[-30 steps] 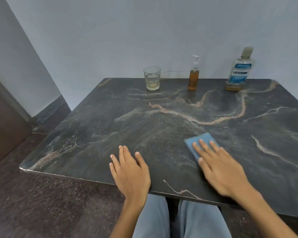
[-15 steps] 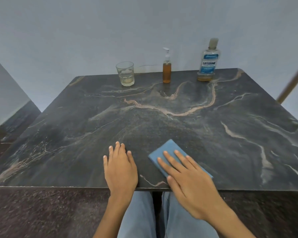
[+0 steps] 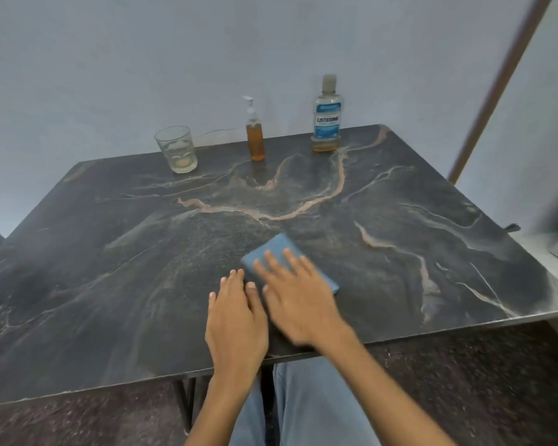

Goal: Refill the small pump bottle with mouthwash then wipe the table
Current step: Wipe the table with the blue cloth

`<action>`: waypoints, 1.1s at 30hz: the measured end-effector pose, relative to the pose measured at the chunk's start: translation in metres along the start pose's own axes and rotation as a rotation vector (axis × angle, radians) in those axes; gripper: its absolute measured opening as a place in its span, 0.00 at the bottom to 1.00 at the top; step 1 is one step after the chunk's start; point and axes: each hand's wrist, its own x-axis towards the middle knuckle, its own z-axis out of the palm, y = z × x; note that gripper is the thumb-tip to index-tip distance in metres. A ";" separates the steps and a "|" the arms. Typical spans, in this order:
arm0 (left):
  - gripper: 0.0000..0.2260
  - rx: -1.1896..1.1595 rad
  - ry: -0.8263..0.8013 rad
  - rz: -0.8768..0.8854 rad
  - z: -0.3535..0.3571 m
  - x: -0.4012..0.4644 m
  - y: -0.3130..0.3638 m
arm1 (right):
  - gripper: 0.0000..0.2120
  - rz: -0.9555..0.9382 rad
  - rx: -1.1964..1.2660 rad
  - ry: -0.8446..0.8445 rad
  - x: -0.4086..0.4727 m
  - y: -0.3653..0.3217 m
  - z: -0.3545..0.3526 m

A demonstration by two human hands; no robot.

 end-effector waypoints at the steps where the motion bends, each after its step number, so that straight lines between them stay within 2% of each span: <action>1: 0.19 -0.017 0.007 -0.016 -0.001 -0.001 0.000 | 0.23 -0.050 0.040 -0.010 -0.017 -0.006 0.001; 4: 0.19 -0.008 -0.008 0.002 0.001 -0.001 0.002 | 0.24 -0.055 0.072 0.031 -0.072 0.008 -0.006; 8: 0.18 0.003 -0.060 0.062 0.013 0.001 0.016 | 0.26 0.192 -0.022 0.042 -0.103 0.083 -0.029; 11: 0.19 -0.024 -0.107 0.103 0.023 0.002 0.031 | 0.24 0.481 -0.067 0.041 -0.089 0.161 -0.043; 14: 0.19 -0.032 -0.148 0.126 0.032 0.003 0.045 | 0.24 0.599 -0.085 -0.008 -0.031 0.192 -0.056; 16: 0.20 -0.050 -0.167 0.110 0.036 0.004 0.052 | 0.24 0.530 -0.091 -0.037 0.011 0.171 -0.051; 19: 0.22 -0.093 -0.168 0.084 0.036 0.005 0.056 | 0.24 0.244 -0.072 -0.008 0.035 0.105 -0.025; 22: 0.23 -0.123 -0.155 0.101 0.033 0.008 0.052 | 0.23 0.015 0.051 0.020 -0.002 0.059 -0.010; 24: 0.24 -0.121 -0.181 0.119 0.032 0.011 0.048 | 0.25 -0.012 0.110 0.052 -0.039 0.057 -0.013; 27: 0.24 -0.127 -0.257 0.179 0.040 0.010 0.052 | 0.26 0.097 0.069 0.100 -0.088 0.086 -0.024; 33: 0.24 -0.118 -0.376 0.303 0.071 0.001 0.087 | 0.23 0.592 -0.039 0.100 -0.114 0.219 -0.060</action>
